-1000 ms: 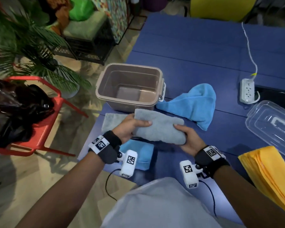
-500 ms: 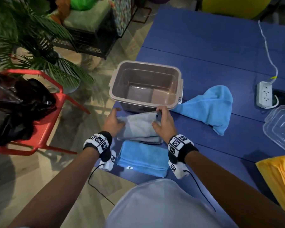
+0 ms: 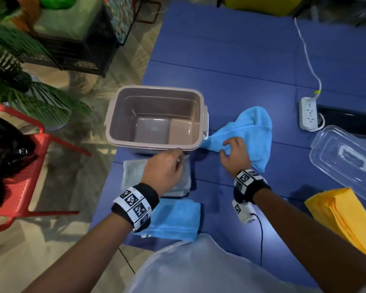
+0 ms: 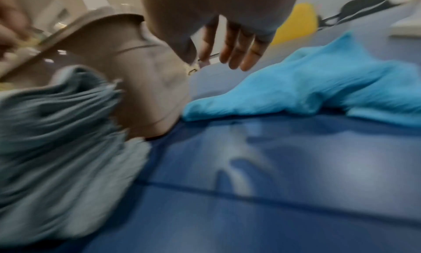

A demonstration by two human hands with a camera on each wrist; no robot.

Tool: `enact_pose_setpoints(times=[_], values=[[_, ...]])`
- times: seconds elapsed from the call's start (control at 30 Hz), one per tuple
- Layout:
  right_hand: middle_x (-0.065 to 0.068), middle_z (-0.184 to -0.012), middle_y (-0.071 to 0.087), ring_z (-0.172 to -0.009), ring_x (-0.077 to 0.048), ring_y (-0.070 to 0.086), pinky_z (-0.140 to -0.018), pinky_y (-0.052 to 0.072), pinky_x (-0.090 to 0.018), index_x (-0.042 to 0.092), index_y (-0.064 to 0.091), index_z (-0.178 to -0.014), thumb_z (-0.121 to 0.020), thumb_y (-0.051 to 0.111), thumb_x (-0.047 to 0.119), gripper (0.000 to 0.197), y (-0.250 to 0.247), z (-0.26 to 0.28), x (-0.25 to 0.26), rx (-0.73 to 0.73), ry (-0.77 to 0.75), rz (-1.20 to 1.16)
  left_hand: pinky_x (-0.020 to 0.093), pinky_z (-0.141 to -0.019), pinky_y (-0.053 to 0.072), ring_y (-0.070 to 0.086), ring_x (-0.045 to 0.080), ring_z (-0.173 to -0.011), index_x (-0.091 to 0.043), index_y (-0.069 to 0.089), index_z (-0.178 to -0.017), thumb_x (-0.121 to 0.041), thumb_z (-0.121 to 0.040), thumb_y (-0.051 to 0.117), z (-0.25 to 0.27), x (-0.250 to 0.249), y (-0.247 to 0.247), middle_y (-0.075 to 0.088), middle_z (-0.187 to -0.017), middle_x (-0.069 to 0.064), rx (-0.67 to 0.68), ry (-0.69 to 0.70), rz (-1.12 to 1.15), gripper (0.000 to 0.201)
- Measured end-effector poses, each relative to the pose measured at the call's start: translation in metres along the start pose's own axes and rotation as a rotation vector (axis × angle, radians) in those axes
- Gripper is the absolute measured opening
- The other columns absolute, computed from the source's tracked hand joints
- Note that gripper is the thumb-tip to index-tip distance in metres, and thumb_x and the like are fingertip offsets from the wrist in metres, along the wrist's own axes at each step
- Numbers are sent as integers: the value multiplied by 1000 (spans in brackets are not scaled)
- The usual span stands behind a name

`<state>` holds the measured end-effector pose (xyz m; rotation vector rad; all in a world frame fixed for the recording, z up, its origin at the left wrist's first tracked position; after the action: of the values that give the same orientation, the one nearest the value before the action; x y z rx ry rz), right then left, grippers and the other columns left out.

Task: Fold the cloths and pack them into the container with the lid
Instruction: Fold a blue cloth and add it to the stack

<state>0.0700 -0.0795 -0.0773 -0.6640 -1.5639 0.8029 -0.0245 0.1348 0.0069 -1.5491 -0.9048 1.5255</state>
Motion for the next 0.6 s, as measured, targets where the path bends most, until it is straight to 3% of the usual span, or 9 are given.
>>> enact_pose_setpoints(times=[0.07, 0.17, 0.27, 0.33, 0.43, 0.53, 0.6], values=[[-16, -125, 50, -109, -39, 51, -87, 46, -44, 5, 58, -115, -76, 59, 5, 39, -3, -25, -36, 133, 72, 166, 36, -63, 49, 62, 29, -77, -20, 61, -90, -22, -84, 57, -13, -30, 18, 68, -82, 2, 108, 56, 87, 7], [-11, -153, 29, -137, -37, 29, -105, 36, -48, 13, 41, -142, -81, 55, 5, 62, 3, -52, -67, 355, 18, 384, 36, -69, 50, 62, 21, -81, -22, 60, -88, -22, -84, 55, -29, -75, 48, 67, -82, -5, 257, 125, 204, 7], [-3, -159, 17, -145, -36, 12, -115, 20, -47, 25, 17, -152, -87, 55, 19, 75, 13, -59, -85, 551, -33, 587, 32, -71, 50, 61, 19, -84, -21, 62, -88, -18, -83, 56, -39, -107, 79, 67, -87, -5, 369, 150, 248, 8], [-6, -152, 30, -141, -35, 20, -113, 19, -46, 26, 13, -152, -86, 57, 25, 79, 14, -57, -90, 582, -76, 696, 32, -72, 48, 60, 22, -89, -18, 62, -92, -16, -83, 57, -45, -121, 98, 66, -93, 0, 414, 172, 216, 10], [-11, -131, 52, -123, -32, 43, -99, 36, -41, 19, 9, -152, -82, 63, 26, 89, 17, -53, -88, 628, -135, 780, 32, -81, 46, 55, 24, -98, -16, 59, -106, -16, -84, 58, -54, -126, 122, 58, -106, 5, 428, 152, 173, 22], [-17, -115, 62, -105, -34, 60, -85, 49, -39, 12, 2, -152, -74, 75, 17, 107, 15, -45, -96, 705, -24, 652, 40, -91, 45, 52, 29, -108, -15, 56, -115, -14, -80, 59, -65, -120, 136, 52, -116, 8, 358, 112, 116, 35], [-16, -113, 62, -101, -35, 63, -80, 50, -38, 15, 11, -149, -64, 82, 13, 111, 7, -33, -100, 731, 50, 534, 44, -95, 45, 50, 33, -114, -13, 53, -122, -10, -78, 58, -73, -112, 144, 49, -124, 9, 320, 66, 72, 45]])
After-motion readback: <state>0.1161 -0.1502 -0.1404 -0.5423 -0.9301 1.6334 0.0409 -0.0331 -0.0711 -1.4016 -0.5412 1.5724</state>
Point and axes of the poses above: each hand's wrist, its own z-axis away from the middle knuckle, its own y-axis out of the palm, x = y × z, the point moved 8 cm from there along -z, towards the middle knuckle
